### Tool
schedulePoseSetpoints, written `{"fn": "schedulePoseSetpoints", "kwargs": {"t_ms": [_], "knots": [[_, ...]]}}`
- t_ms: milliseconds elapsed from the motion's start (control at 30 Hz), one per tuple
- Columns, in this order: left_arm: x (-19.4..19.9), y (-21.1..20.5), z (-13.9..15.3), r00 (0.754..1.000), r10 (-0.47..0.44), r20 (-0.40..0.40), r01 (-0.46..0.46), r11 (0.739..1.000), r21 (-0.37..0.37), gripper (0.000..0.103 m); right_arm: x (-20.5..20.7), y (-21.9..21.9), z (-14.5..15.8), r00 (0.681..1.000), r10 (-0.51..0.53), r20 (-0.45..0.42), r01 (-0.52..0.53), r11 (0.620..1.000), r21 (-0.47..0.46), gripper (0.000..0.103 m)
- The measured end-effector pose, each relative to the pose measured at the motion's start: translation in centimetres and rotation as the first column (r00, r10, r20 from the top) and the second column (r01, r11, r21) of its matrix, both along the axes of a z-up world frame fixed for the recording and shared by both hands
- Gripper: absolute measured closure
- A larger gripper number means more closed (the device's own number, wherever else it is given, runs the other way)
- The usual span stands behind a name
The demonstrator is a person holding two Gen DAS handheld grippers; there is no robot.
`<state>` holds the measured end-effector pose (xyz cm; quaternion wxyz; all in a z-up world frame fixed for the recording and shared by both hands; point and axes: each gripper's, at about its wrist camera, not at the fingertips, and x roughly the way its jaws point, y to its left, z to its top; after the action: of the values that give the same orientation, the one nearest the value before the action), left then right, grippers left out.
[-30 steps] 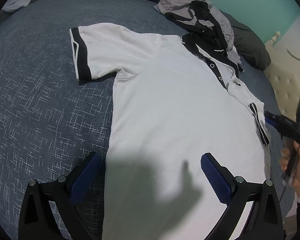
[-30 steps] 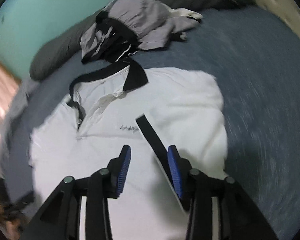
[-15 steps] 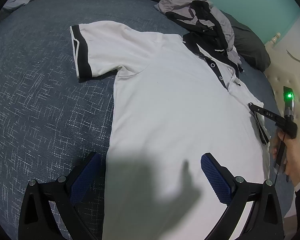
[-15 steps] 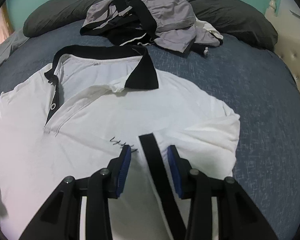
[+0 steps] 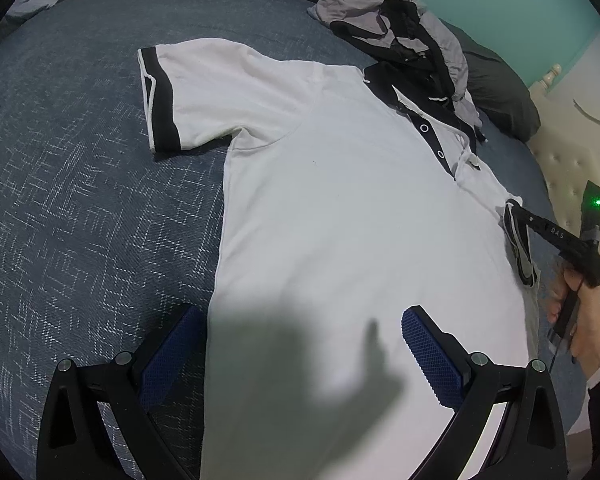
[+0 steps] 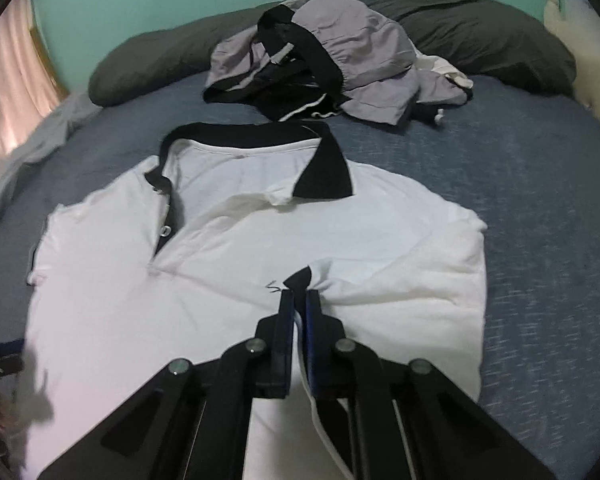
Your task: Fold clothes
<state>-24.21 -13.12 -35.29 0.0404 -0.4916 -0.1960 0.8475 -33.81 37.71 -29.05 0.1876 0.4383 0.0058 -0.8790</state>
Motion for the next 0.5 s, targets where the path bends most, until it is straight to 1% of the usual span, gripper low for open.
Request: {"fn": "schedulePoseSetpoints", "kwargs": {"t_ms": [67,167,200,233,300,333,367,467,500], "knots": [[0.0,0.0,0.0,1.0,0.001,0.0,-0.001,1.0,0.002,0.0,-0.1,0.1,0.0,1.0,0.004,0.01,-0.004,0.999,-0.043,0.098],[-0.1,0.0,0.0,1.0,-0.001,0.003,0.001,1.0,0.002,0.001,-0.3,0.0,-0.1,1.0,0.001,0.012,0.0,0.999,-0.038,0.098],[-0.1,0.0,0.0,1.0,-0.001,0.003,0.001,1.0,0.002,0.0,-0.5,0.2,-0.2,1.0,-0.009,0.025,0.011,0.999,-0.047,0.097],[-0.1,-0.1,0.0,1.0,-0.001,0.003,0.001,1.0,0.002,0.0,-0.8,0.5,-0.4,0.999,-0.022,0.05,0.024,0.998,-0.059,0.097],[-0.1,-0.1,0.0,1.0,0.0,0.003,0.0,1.0,0.005,0.0,-1.4,1.2,-1.1,0.99,-0.051,0.128,0.064,0.993,-0.096,0.097],[-0.1,-0.1,0.0,1.0,0.0,0.003,0.0,1.0,0.006,0.0,-1.5,1.5,-1.0,0.989,-0.063,0.133,0.076,0.993,-0.096,0.097],[-0.1,-0.1,0.0,1.0,0.0,0.003,0.0,1.0,0.006,0.0,-1.3,1.8,-0.6,0.991,-0.061,0.115,0.074,0.991,-0.108,0.097],[-0.2,-0.1,0.0,1.0,-0.001,0.004,0.001,1.0,0.007,0.0,-0.8,2.9,0.6,0.994,-0.066,0.082,0.077,0.987,-0.143,0.09],[-0.2,-0.1,0.0,1.0,-0.001,0.004,0.001,1.0,0.007,0.0,-0.7,3.4,1.0,0.995,-0.071,0.073,0.082,0.985,-0.152,0.09]]}}
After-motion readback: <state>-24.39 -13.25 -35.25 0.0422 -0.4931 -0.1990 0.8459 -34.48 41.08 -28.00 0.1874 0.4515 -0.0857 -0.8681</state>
